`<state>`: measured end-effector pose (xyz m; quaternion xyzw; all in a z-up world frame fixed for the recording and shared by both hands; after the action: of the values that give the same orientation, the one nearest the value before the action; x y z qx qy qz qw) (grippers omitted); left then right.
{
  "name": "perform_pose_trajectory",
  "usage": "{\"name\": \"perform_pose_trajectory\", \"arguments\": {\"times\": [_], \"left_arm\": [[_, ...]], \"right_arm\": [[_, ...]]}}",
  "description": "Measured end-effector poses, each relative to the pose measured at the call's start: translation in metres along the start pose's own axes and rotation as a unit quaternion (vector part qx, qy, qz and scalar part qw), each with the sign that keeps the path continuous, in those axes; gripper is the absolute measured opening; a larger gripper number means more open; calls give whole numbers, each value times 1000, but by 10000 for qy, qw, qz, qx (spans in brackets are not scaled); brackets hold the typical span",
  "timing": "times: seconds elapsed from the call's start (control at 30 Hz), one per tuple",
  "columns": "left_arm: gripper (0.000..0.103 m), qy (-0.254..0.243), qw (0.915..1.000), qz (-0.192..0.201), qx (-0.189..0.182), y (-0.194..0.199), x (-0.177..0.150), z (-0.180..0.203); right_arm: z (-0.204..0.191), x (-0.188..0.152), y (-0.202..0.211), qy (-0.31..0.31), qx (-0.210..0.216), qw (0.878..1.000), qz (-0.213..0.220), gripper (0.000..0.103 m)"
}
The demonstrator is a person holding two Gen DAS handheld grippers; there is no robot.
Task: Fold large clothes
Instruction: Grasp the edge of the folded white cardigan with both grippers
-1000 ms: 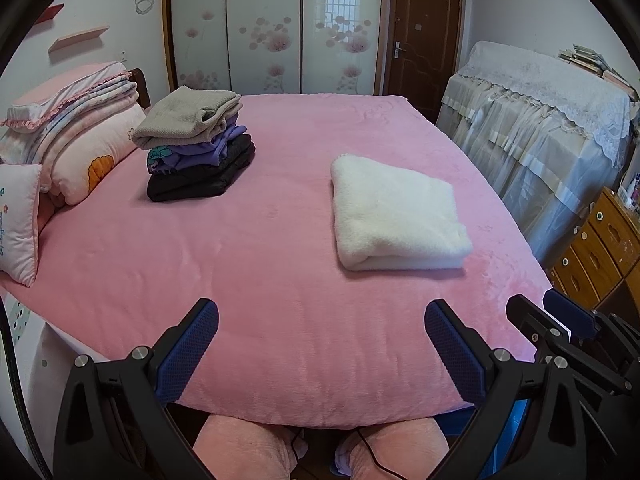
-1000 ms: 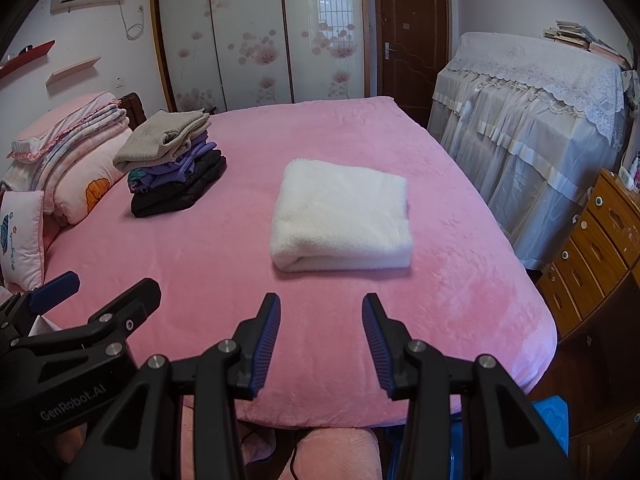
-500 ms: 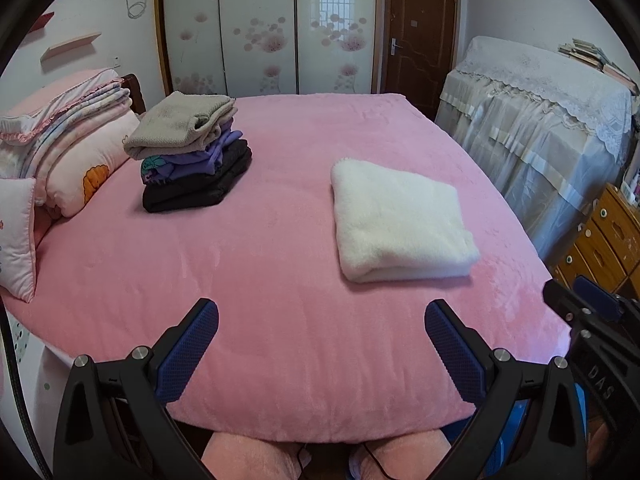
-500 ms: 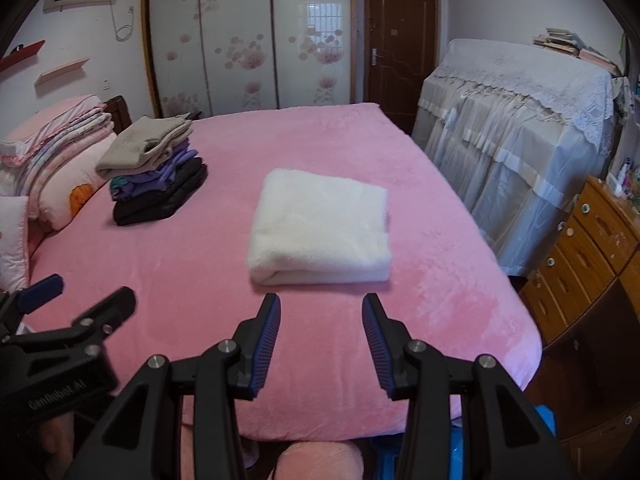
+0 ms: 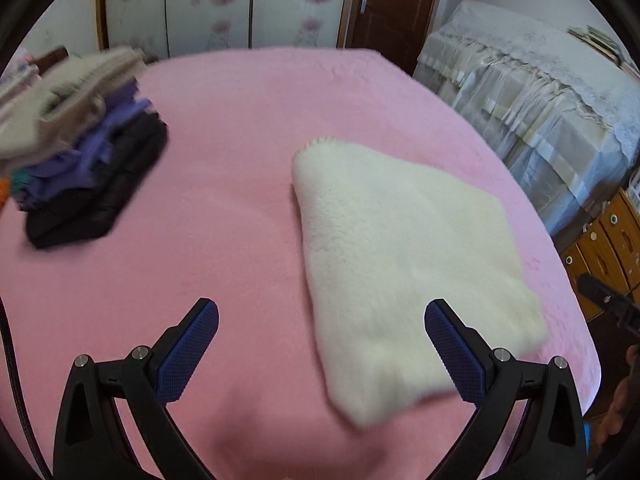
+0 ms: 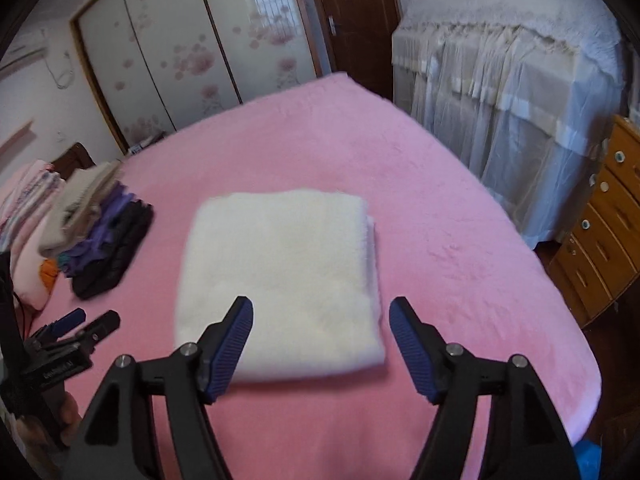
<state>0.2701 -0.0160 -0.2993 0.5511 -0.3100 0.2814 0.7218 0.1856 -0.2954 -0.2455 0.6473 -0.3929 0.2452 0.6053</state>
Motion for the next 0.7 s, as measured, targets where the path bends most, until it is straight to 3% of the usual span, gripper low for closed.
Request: {"name": "perform_pose_trajectory", "arguments": {"times": [0.17, 0.43, 0.57, 0.7], "left_arm": [[102, 412, 9976, -505, -251, -66, -5, 2], [102, 625, 9887, -1180, -685, -114, -27, 15], [103, 1075, 9793, -1438, -931, -132, -34, 11], [103, 1479, 9645, -1776, -1277, -153, -44, 13]], "right_arm": [[22, -5, -80, -326, 1, 9983, -482, 71], [26, -24, -137, -384, 353, 9908, -1251, 71], [24, -31, -157, -637, 848, 9823, -1547, 71], [29, -35, -174, -989, 1210, 9703, -1845, 79]]}}
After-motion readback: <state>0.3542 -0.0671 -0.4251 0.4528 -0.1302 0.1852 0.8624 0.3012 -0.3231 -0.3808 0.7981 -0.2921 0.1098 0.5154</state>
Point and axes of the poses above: each gripper's, at about its wrist camera, not at the fingertips, and y roughly against the way its jaws point, z to its right, x to its top, the point moved 8 cm from there along -y, roughly the way its jaws point, and after that the axes turned 15 degrees about z, right-handed, at the moved point
